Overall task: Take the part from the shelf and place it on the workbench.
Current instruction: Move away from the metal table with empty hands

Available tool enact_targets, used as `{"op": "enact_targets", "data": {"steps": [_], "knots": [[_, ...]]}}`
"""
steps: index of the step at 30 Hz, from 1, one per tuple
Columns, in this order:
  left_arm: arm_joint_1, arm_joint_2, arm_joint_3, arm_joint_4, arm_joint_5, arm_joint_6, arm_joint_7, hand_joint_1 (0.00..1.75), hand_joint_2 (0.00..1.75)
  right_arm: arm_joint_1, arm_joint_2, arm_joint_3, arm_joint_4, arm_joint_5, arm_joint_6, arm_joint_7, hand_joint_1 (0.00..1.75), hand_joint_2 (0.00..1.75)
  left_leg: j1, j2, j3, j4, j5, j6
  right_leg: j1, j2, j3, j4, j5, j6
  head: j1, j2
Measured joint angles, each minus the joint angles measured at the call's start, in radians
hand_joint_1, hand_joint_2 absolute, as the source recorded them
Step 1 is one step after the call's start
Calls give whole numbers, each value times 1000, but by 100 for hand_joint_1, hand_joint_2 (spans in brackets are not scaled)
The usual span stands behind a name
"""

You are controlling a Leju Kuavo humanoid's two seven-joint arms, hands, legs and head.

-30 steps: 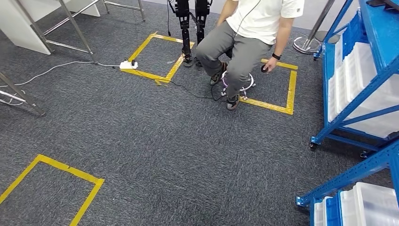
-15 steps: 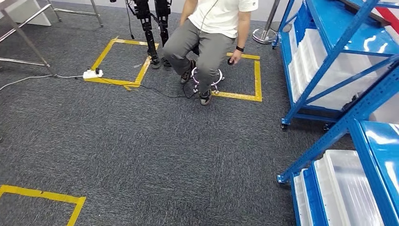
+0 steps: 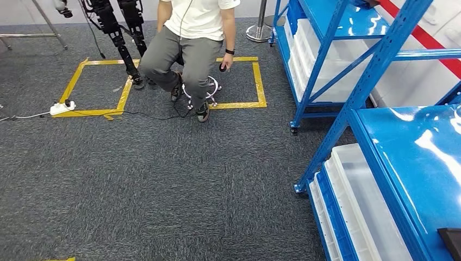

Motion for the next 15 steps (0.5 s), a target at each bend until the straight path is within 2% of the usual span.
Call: {"op": "enact_targets", "data": {"steps": [1, 2, 4, 5, 6, 7, 8, 9, 11, 12, 13, 14, 15], "knots": [[1, 0, 0, 0, 0, 0, 0, 0, 0, 0, 0, 0, 0, 2, 1, 0, 0, 0, 1, -2, 2, -12, 21, 1, 1, 16, 1, 1, 0, -1, 0, 0], [2, 0, 0, 0, -1, 0, -1, 0, 0, 0, 0, 0, 0, 4, 2, 0, 0, 0, 2, -7, 24, -64, 60, 3, 2, 32, 3, 2, 0, 0, 0, 0], [2, 1, 0, 0, -2, -1, -1, 0, 0, -1, 1, 0, 0, 8, 3, 0, 0, 0, 8, -47, 84, -204, 129, 6, 4, 60, 1, 6, 0, 2, 0, 0], [1, 2, 0, 0, -3, -2, -1, 0, 0, -3, 2, 0, 0, 9, 3, 0, 0, 0, 9, -66, 103, -249, 145, 8, 5, 72, -3, 8, 1, 5, 0, 0], [0, 3, 0, 0, -3, -2, -1, 0, 0, -4, 2, 0, 0, 9, 3, 0, 0, 0, 8, -79, 111, -271, 149, 10, 6, 82, -9, 9, 2, 11, 1, 0], [-1, 3, 0, 0, -4, -3, -1, 0, 0, -4, 2, 0, 0, 9, 3, 0, 0, 0, 5, -77, 111, -275, 147, 14, 5, 93, -15, 9, 5, 19, 1, 0], [-3, 3, 0, 0, -6, -4, -1, 0, 0, -2, 2, 0, 0, 9, 3, 1, 0, 0, 1, -65, 110, -277, 150, 20, 4, 103, -22, 5, 9, 28, 0, 0], [-4, 2, 0, 0, -8, -5, 0, 0, 0, 0, 2, 0, 0, 10, 3, 1, 0, 0, 0, -52, 111, -283, 156, 28, 3, 97, -29, 10, 8, 34, 1, 0], [-6, 0, 0, 0, -13, -5, 0, 0, 0, 0, 2, -1, 0, 11, 3, 3, 0, 0, 0, -24, 113, -296, 167, 44, 6, 47, -64, 66, -20, 33, 5, 0], [-6, 0, 0, 0, -14, -5, 0, 0, 0, -2, 2, -1, 0, 12, 3, 3, 0, 0, 0, -8, 113, -300, 170, 48, 6, 12, -94, 128, -49, 28, 8, 0], [-6, 1, 0, 0, -15, -5, 1, 0, 0, -4, 2, -1, 0, 14, 3, 3, 0, 0, -2, 8, 111, -300, 170, 51, 5, -9, -130, 199, -79, 25, 10, 0], [-5, 1, 0, 0, -15, -5, 1, 0, 0, -5, 2, -1, 0, 17, 3, 3, 0, 0, -4, 25, 111, -300, 170, 51, 3, -19, -163, 264, -103, 26, 12, 0], [-5, 1, 0, 0, -15, -5, 2, 0, 0, -5, 2, -1, 0, 19, 3, 3, 0, 0, -5, 41, 110, -300, 170, 52, 1, -22, -181, 303, -113, 30, 12, 0]]}}
